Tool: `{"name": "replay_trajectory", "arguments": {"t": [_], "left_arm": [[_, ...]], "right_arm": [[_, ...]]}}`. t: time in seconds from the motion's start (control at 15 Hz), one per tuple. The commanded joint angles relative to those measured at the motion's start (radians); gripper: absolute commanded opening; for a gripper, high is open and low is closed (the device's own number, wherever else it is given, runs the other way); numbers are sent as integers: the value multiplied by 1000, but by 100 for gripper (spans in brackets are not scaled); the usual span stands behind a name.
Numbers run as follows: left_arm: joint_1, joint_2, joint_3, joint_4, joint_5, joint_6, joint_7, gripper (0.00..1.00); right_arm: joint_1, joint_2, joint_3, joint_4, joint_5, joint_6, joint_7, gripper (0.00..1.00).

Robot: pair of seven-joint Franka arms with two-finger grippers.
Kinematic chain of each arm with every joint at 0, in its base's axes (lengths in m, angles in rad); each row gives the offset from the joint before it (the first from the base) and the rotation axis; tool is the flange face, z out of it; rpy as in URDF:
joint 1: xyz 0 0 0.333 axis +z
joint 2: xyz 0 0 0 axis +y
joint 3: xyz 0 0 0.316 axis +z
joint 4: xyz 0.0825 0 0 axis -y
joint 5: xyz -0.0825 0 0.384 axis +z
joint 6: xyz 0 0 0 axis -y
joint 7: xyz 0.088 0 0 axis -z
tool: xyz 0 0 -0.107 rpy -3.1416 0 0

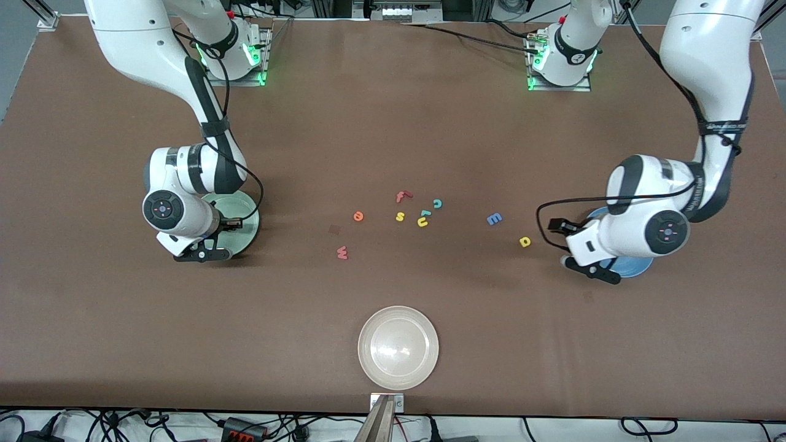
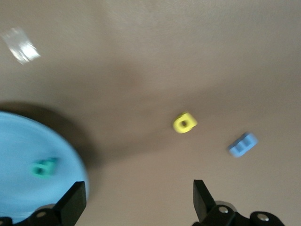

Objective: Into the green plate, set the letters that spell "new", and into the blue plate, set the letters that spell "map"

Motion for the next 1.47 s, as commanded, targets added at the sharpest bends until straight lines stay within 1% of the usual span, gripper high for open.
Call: {"name": "replay_trajectory", "arguments": {"t": [0.0,0.07,0.2,0.27,0.4,0.67,0.73,0.93,1.0,1.07,1.2,1.27,1.33,1.4], "left_arm": [[-65,50,-2,18,-27,77,-198,100],[-91,72,1,16,-23,117,-279,100],[-129,133,12,16,-10,185,-469,100],[-127,153,13,15,-10,223,-506,100],[-120,156,13,13,-6,234,-513,100],[-120,161,29,7,-1,236,-508,100],[-120,159,29,4,4,230,-508,100],[-114,158,27,-11,5,227,-507,100],[-111,158,27,-14,5,228,-507,95],[-108,158,27,-16,5,228,-505,82],[-107,158,27,-25,5,231,-505,61],[-107,158,27,-28,5,233,-505,48],[-107,156,27,-27,5,231,-505,39],[-107,155,27,-24,5,231,-505,30]], "right_arm": [[3,-59,31,34,15,-47,1,100],[4,-56,52,54,16,-45,5,100],[6,-49,98,86,21,-42,79,100],[18,-35,121,102,24,-41,134,100],[70,0,138,137,24,-36,209,100],[205,77,138,236,24,-31,364,100],[225,97,138,260,12,-31,358,100],[285,138,141,313,12,-13,329,100],[297,143,141,316,10,-13,303,100],[305,154,141,318,10,-13,232,100],[306,175,141,318,16,-13,87,100],[308,181,143,318,16,-10,18,100],[313,183,154,318,15,-5,-51,97],[322,184,161,318,15,4,-91,95]]}}
